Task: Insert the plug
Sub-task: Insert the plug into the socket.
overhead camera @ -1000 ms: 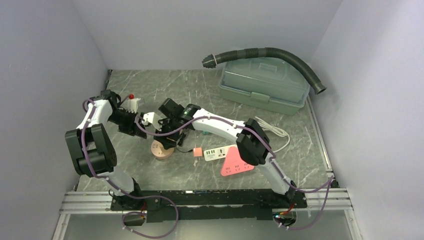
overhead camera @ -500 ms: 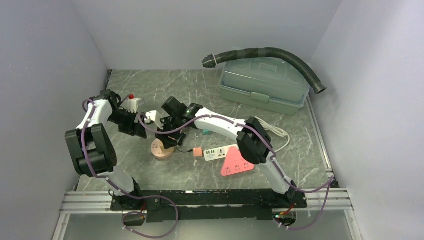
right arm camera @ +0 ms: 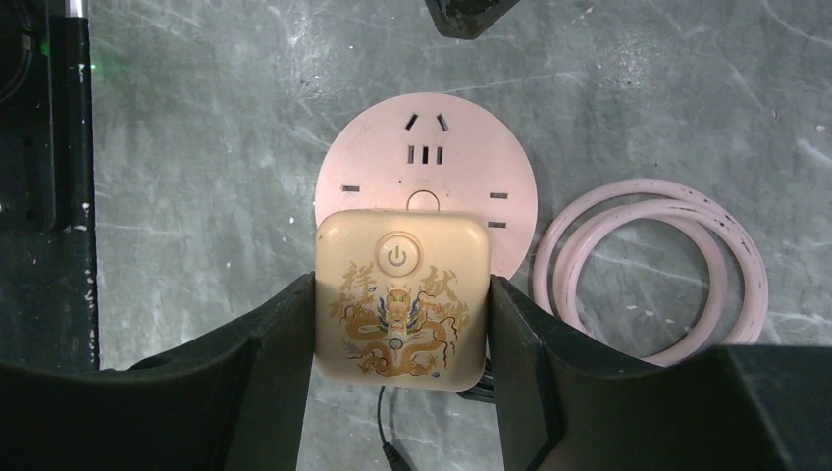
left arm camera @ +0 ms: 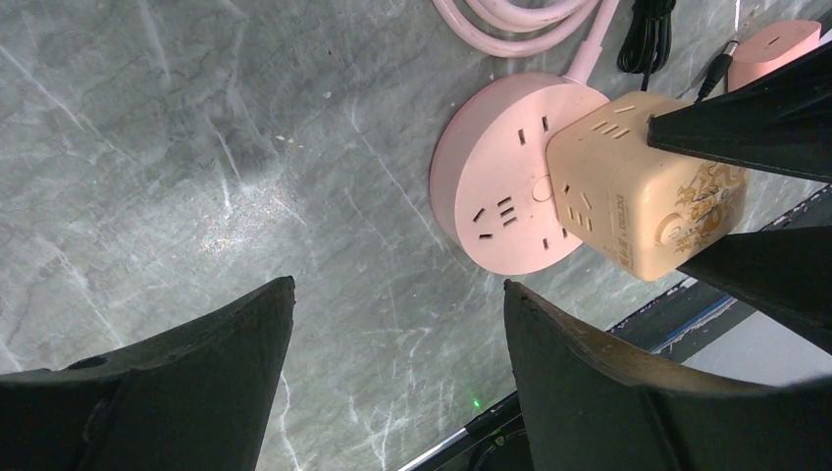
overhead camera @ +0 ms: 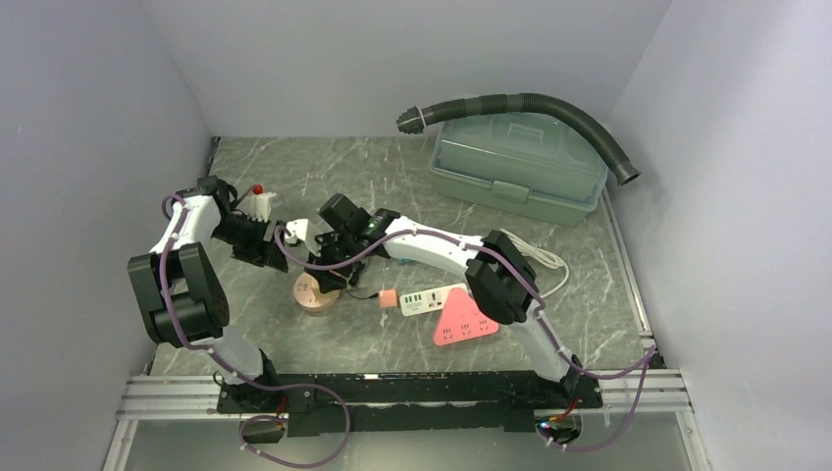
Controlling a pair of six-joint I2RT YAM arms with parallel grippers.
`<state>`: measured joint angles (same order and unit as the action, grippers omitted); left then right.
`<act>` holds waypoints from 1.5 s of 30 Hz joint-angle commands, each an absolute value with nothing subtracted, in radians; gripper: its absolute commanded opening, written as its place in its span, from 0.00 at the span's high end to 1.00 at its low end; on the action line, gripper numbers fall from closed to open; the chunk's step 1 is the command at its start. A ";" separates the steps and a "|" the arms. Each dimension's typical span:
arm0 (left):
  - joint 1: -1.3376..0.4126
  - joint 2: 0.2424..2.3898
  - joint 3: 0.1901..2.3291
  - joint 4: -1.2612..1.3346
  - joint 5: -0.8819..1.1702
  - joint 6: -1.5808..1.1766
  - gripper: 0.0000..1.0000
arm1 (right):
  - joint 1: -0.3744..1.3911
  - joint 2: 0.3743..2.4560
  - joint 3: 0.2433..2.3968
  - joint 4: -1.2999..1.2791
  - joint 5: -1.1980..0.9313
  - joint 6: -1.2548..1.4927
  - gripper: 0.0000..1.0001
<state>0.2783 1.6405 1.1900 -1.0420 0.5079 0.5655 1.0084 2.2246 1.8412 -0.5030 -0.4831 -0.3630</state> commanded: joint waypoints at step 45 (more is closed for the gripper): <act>0.291 1.522 1.286 -1.219 0.562 0.602 0.15 | 0.830 1.943 1.706 -0.579 -0.152 -0.130 0.01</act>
